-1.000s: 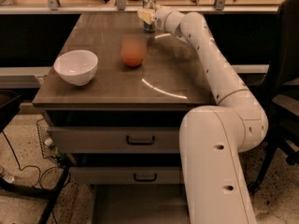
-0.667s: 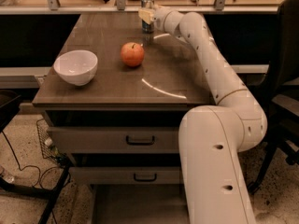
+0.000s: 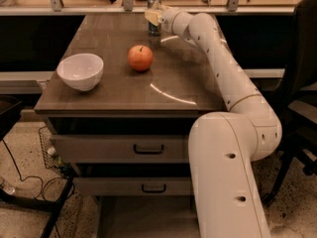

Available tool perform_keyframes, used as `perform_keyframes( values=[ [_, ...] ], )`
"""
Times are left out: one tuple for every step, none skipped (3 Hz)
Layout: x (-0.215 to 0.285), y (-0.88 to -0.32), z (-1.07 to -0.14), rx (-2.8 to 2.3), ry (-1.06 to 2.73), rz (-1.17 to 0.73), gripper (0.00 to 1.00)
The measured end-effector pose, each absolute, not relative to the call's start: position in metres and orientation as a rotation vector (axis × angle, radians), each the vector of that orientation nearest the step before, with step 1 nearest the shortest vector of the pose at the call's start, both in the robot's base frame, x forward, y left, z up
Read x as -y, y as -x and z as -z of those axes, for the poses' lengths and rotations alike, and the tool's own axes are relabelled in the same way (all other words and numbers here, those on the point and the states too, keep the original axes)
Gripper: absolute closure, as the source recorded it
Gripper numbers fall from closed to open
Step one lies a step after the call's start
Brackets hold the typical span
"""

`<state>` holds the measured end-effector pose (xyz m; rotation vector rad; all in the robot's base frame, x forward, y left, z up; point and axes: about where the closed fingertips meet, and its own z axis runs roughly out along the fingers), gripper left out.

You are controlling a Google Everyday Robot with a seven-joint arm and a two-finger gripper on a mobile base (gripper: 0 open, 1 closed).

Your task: Move redbull can near white bowl

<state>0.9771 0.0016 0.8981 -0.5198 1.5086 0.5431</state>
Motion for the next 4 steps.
perform_keyframes(
  values=[
    [-0.002,-0.977,-0.898,-1.509,0.520,-0.543,1.00],
    [0.000,-0.975,-0.905,-1.517,0.530,-0.522,1.00],
    [0.014,-0.969,-0.924,-1.521,0.531,-0.477,1.00],
    [0.031,-0.960,-0.950,-1.523,0.524,-0.426,1.00]
  ],
)
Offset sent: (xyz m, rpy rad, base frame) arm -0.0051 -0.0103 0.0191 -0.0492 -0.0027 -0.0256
